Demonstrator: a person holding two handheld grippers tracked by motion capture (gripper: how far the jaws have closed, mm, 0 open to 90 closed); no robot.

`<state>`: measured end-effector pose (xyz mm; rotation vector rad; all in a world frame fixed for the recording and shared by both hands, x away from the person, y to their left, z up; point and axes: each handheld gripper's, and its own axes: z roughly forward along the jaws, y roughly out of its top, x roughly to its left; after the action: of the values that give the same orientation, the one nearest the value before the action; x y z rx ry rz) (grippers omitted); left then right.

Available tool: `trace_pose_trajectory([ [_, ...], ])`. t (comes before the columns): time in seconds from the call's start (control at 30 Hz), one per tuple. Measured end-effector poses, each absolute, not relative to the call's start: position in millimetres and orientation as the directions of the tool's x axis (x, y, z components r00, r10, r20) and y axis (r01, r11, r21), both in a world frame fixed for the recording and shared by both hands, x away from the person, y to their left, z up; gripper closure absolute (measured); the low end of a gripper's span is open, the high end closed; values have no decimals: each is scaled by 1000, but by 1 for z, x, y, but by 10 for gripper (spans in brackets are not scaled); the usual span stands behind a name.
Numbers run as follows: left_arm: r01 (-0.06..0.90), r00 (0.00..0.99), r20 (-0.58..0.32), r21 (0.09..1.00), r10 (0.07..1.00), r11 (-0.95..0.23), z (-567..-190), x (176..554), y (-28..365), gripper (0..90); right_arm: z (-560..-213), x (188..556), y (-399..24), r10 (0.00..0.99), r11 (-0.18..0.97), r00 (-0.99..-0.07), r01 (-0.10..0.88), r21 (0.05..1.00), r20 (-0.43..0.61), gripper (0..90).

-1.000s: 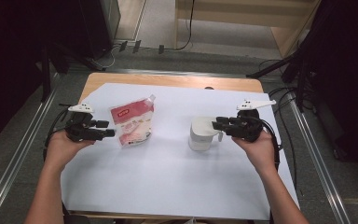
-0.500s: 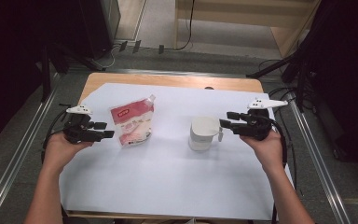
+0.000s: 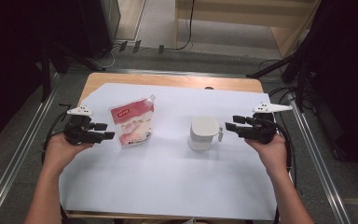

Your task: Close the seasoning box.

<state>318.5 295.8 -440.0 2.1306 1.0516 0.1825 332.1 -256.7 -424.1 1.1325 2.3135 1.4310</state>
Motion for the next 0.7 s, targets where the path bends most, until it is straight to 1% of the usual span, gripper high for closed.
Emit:
trace_pose_trajectory([
  [0.13, 628, 663, -183, 664, 726, -406, -439, 319, 293, 443, -425, 330, -266, 703, 228, -678, 500, 835, 214, 494],
  [0.2, 626, 658, -184, 673, 731, -394, -440, 319, 291, 442, -426, 328, -270, 708, 224, -673, 501, 836, 214, 493],
  [0.4, 623, 663, -181, 672, 726, -402, -440, 320, 289, 440, -436, 321, -282, 728, 239, -659, 503, 831, 190, 460],
  [0.57, 624, 657, -181, 676, 732, -392, -440, 320, 288, 440, -442, 318, -290, 738, 215, -642, 513, 831, 206, 457],
  [0.7, 629, 658, -184, 668, 730, -398, -439, 321, 288, 436, -445, 317, -293, 738, 223, -646, 504, 834, 194, 447],
])
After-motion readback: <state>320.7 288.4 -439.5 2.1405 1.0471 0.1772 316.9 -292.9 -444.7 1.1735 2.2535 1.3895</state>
